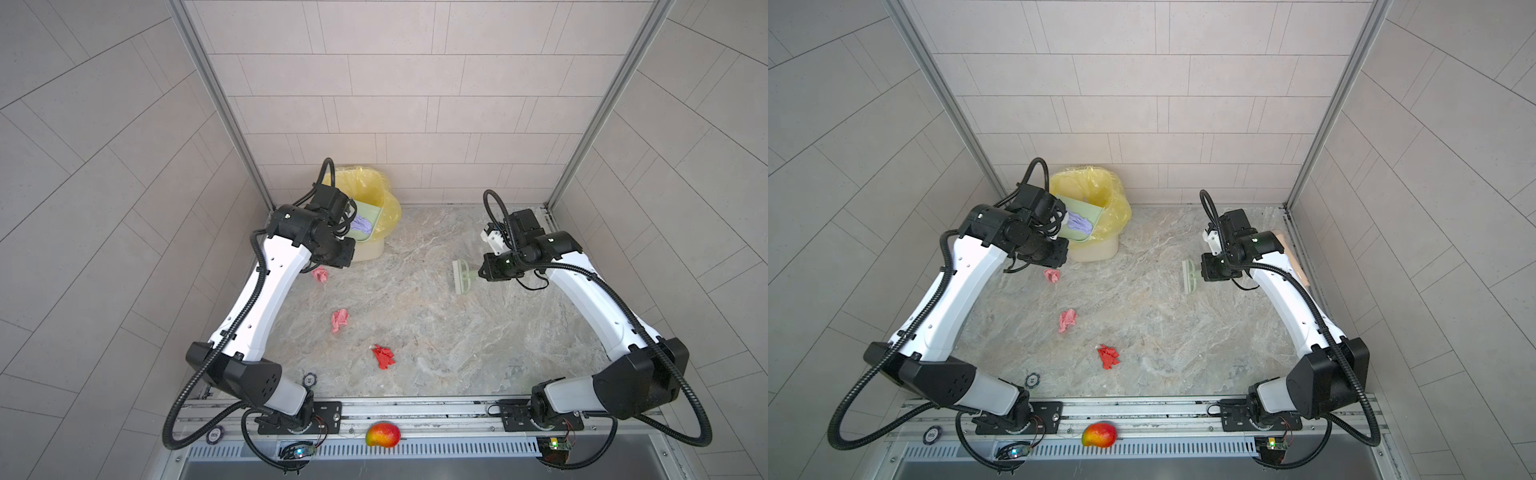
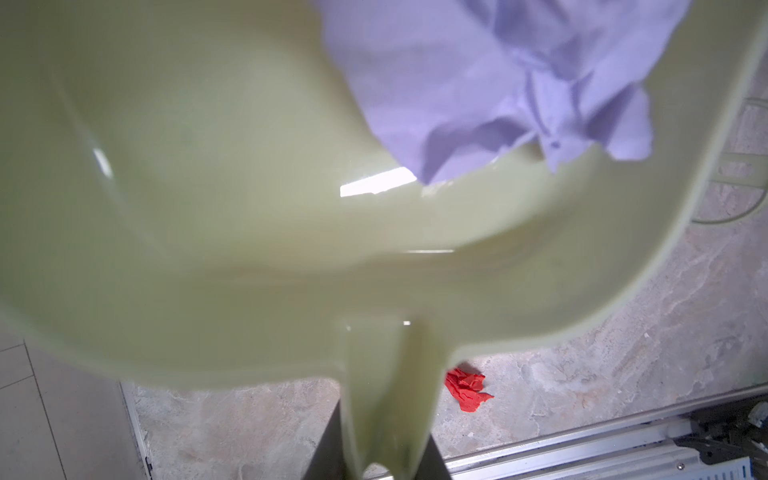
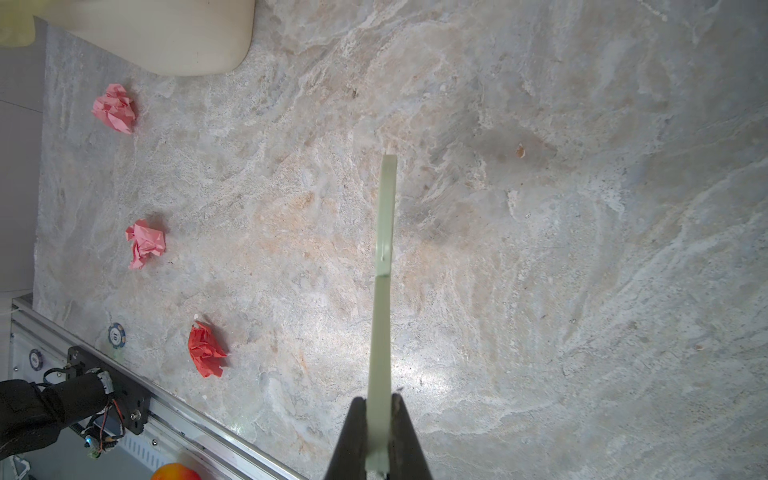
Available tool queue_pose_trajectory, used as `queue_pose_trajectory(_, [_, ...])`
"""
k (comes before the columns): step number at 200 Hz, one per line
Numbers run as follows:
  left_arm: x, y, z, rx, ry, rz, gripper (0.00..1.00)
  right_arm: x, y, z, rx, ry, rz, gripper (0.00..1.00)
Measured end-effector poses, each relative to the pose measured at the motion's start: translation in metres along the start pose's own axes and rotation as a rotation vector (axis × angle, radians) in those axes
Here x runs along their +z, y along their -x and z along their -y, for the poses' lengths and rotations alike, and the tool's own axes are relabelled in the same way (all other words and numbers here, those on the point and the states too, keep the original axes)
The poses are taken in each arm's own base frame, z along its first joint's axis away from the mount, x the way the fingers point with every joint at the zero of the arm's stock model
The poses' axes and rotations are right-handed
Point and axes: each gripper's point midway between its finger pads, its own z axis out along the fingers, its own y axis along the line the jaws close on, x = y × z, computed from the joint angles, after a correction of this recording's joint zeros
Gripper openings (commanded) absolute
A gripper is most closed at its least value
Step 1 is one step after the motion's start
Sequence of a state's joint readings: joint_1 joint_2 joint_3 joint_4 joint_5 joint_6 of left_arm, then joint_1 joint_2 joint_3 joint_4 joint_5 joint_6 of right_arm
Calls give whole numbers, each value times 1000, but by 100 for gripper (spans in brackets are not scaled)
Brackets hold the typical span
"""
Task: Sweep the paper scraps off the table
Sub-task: 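Lift the dustpan toward the yellow bin while the right gripper draws back, then tip the green dustpan over the yellow bin with the left gripper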
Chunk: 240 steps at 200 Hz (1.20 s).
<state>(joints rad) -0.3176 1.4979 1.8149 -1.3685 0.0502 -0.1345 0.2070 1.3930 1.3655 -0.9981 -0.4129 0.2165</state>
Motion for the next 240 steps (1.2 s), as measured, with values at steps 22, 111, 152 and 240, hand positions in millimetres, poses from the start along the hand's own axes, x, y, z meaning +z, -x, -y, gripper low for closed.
queue_pose_trajectory(22, [-6, 3, -21, -43, 37, 16, 0, 1, -1, 2, 3, 5, -3, 0])
queue_pose_trajectory(111, [-24, 43, -79, -139, 133, 95, 0, -1, 0, 10, 11, 23, 0, 0])
queue_pose_trajectory(152, [-10, 70, -91, -117, 183, 88, 0, -1, 0, 14, 10, 33, 0, 0])
queue_pose_trajectory(240, [16, 83, -109, 55, 452, -27, 0, 6, -3, 18, 9, 48, -43, 0])
